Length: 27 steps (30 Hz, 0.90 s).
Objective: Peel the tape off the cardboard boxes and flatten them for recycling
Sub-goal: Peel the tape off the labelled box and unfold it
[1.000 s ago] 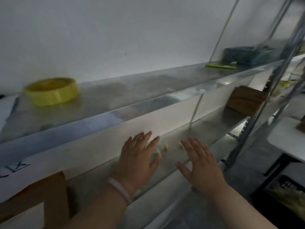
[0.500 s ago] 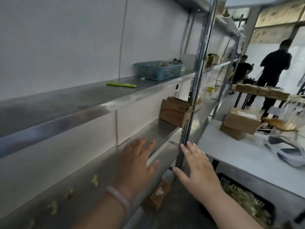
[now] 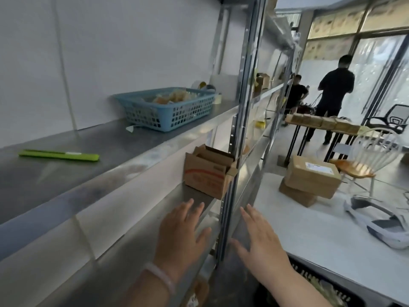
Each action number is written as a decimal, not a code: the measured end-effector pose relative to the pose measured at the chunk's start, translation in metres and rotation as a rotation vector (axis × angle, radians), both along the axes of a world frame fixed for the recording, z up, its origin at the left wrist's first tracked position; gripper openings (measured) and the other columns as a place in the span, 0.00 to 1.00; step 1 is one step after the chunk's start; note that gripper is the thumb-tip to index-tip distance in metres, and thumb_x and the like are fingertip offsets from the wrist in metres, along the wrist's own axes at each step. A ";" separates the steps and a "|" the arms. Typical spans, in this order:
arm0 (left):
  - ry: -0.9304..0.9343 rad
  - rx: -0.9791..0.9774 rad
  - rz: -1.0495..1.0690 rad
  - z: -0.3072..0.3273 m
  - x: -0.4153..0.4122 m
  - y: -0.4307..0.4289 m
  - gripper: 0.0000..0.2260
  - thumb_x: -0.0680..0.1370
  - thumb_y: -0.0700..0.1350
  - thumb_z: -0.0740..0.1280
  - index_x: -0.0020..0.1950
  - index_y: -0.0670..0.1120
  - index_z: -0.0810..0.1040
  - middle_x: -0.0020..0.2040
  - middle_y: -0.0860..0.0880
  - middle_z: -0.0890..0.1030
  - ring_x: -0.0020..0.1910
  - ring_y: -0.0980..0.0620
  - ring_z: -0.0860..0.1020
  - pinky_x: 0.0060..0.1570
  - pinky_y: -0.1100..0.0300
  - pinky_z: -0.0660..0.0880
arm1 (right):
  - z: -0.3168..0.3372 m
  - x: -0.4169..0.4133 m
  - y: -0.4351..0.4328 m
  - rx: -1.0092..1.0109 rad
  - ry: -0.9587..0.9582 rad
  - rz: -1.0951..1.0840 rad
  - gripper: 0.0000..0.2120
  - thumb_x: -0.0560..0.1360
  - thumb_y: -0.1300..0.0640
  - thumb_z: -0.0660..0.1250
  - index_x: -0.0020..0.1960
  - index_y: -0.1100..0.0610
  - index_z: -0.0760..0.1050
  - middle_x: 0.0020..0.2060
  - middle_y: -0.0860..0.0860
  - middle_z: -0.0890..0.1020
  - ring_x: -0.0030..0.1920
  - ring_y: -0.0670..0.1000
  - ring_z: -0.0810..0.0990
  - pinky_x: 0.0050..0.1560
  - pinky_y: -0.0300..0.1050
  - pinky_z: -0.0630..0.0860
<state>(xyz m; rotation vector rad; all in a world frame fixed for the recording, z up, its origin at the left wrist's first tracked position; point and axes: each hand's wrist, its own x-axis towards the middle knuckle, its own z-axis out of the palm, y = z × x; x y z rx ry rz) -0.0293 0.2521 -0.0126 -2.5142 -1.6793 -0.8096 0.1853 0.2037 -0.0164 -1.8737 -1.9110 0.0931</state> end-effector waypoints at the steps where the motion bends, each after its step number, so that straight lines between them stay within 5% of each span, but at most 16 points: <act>1: -0.019 -0.012 -0.005 0.001 0.005 0.018 0.28 0.77 0.65 0.53 0.76 0.57 0.59 0.76 0.52 0.61 0.74 0.52 0.59 0.71 0.52 0.61 | 0.001 0.005 0.017 -0.009 -0.003 -0.005 0.38 0.76 0.35 0.59 0.78 0.41 0.43 0.78 0.41 0.45 0.77 0.44 0.44 0.75 0.44 0.47; 14: -0.106 -0.183 0.029 -0.033 0.082 0.176 0.30 0.75 0.68 0.52 0.76 0.60 0.54 0.76 0.55 0.58 0.74 0.54 0.56 0.71 0.54 0.57 | -0.012 0.073 0.212 -0.090 0.195 -0.019 0.33 0.78 0.39 0.60 0.78 0.44 0.51 0.77 0.43 0.54 0.77 0.48 0.54 0.74 0.48 0.55; 18: -0.227 -0.298 0.107 -0.037 0.115 0.215 0.31 0.76 0.64 0.59 0.76 0.60 0.52 0.77 0.54 0.55 0.74 0.54 0.54 0.71 0.55 0.57 | -0.020 0.093 0.270 -0.179 0.537 0.002 0.15 0.79 0.44 0.60 0.63 0.32 0.64 0.59 0.37 0.71 0.61 0.40 0.70 0.59 0.34 0.68; 20: -0.358 -0.367 0.162 -0.035 0.130 0.232 0.32 0.77 0.62 0.61 0.76 0.60 0.49 0.78 0.55 0.53 0.76 0.53 0.53 0.73 0.53 0.58 | -0.028 0.104 0.297 -0.263 0.783 0.005 0.11 0.80 0.47 0.60 0.61 0.34 0.67 0.56 0.38 0.74 0.54 0.37 0.72 0.52 0.29 0.70; 23: -0.466 -0.423 0.240 -0.029 0.148 0.252 0.34 0.77 0.62 0.60 0.76 0.62 0.43 0.78 0.57 0.46 0.77 0.53 0.50 0.72 0.53 0.56 | -0.043 0.116 0.327 -0.376 1.010 0.034 0.18 0.82 0.48 0.58 0.71 0.47 0.67 0.66 0.47 0.74 0.66 0.48 0.71 0.68 0.47 0.66; 27: -0.615 -0.515 0.274 -0.028 0.160 0.264 0.32 0.78 0.60 0.59 0.75 0.65 0.43 0.78 0.56 0.52 0.75 0.52 0.57 0.69 0.54 0.62 | -0.054 0.114 0.342 -0.458 1.259 0.101 0.18 0.83 0.53 0.57 0.72 0.49 0.65 0.67 0.51 0.73 0.67 0.53 0.72 0.72 0.55 0.66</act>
